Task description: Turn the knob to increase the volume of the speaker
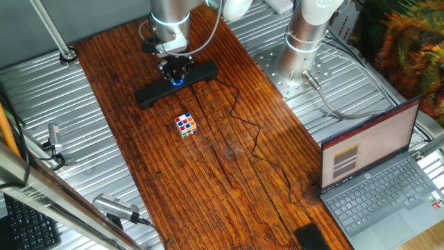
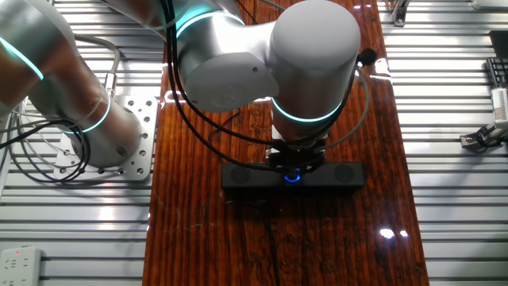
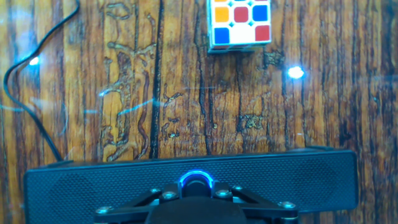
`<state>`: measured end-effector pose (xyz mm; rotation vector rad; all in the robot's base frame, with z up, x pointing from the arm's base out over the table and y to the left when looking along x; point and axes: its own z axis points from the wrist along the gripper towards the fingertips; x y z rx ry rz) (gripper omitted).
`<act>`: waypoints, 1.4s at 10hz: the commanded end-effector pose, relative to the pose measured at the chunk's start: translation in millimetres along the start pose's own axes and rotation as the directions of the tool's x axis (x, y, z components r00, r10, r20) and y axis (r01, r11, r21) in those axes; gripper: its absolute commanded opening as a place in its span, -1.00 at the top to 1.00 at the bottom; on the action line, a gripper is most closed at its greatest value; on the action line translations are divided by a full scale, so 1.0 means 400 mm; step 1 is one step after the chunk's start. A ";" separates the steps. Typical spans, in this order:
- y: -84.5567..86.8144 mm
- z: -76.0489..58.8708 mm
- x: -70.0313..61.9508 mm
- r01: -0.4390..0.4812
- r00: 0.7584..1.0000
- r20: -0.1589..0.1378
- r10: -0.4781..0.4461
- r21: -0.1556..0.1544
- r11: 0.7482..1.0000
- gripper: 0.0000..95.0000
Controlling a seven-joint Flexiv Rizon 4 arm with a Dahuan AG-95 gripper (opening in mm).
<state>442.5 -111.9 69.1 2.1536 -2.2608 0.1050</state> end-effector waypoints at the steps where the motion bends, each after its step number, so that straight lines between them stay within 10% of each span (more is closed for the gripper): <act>1: -0.001 0.000 0.000 -0.038 0.999 0.010 0.038 -0.001 0.999 1.00; 14: -0.003 -0.002 0.002 -0.221 0.975 0.026 0.222 -0.018 0.975 1.00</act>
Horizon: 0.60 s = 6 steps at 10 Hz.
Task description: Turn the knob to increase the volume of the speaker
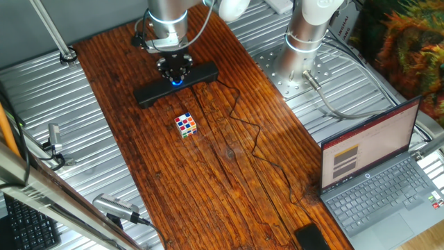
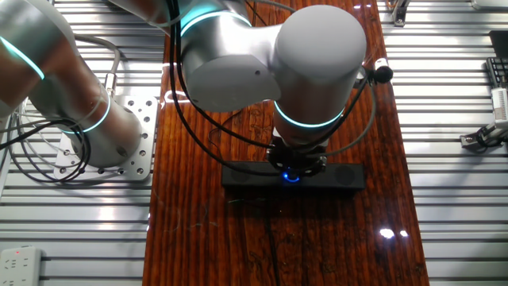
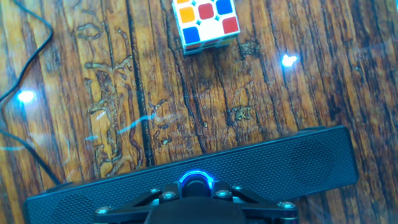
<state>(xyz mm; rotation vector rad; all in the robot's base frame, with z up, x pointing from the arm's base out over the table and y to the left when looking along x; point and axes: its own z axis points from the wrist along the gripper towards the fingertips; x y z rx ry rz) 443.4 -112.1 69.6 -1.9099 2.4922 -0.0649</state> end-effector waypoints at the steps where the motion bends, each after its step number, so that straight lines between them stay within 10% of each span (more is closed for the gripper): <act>1: -0.001 -0.001 0.001 -0.016 1.000 0.001 0.016 -0.004 1.000 1.00; 6: -0.001 0.001 0.001 -0.081 0.997 0.012 0.081 -0.013 0.997 1.00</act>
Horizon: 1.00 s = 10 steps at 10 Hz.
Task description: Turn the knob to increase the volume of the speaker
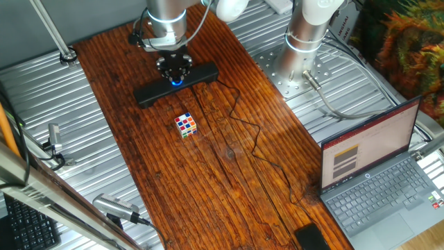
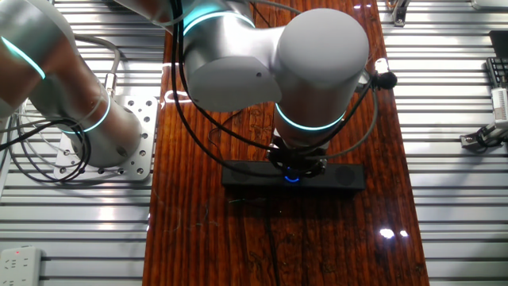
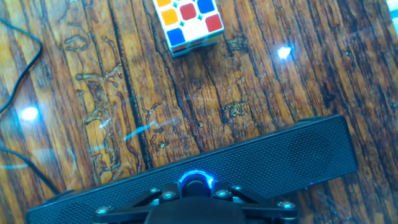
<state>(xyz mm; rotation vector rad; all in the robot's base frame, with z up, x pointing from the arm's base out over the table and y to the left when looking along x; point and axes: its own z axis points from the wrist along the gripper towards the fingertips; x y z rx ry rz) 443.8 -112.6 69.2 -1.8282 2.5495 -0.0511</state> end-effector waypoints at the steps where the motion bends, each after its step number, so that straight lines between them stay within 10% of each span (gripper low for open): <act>1: 0.000 0.000 0.000 -0.035 0.999 0.005 0.035 -0.009 0.999 1.00; 10: 0.000 0.001 0.000 -0.141 0.990 0.011 0.141 -0.028 0.990 1.00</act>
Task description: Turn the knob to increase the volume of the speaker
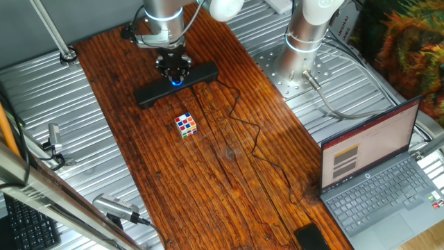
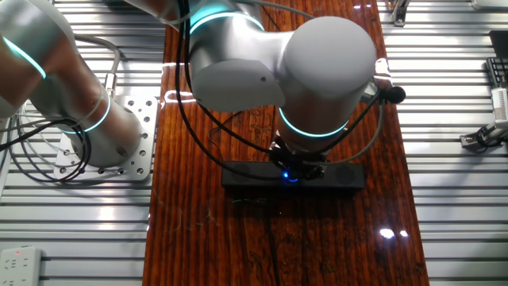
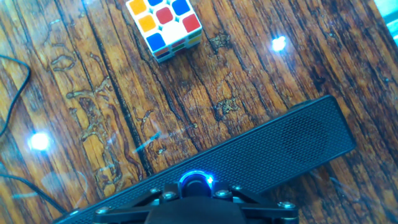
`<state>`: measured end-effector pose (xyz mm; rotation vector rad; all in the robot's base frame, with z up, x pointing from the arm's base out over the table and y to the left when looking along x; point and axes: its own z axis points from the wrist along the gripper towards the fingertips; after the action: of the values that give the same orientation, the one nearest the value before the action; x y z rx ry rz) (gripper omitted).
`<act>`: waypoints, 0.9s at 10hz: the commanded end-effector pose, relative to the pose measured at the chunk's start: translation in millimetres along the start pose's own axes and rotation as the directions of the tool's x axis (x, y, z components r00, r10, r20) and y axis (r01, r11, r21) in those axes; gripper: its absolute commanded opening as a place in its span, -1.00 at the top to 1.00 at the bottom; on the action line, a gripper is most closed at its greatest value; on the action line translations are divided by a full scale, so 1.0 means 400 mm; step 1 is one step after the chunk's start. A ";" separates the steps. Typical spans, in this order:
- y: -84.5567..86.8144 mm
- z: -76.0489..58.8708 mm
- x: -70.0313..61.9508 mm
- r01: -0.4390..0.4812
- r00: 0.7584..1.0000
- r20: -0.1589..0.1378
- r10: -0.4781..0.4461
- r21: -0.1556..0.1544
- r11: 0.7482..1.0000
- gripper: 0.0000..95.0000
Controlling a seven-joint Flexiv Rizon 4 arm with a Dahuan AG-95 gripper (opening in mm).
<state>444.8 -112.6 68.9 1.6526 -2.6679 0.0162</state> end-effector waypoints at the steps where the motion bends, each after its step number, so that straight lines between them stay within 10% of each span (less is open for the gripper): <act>1: 0.002 0.000 0.001 -0.023 1.000 0.014 0.023 -0.013 1.000 1.00; 9: 0.002 -0.001 0.003 -0.091 0.996 0.011 0.091 -0.023 0.996 1.00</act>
<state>444.7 -112.8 69.4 1.5176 -2.7452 -0.0447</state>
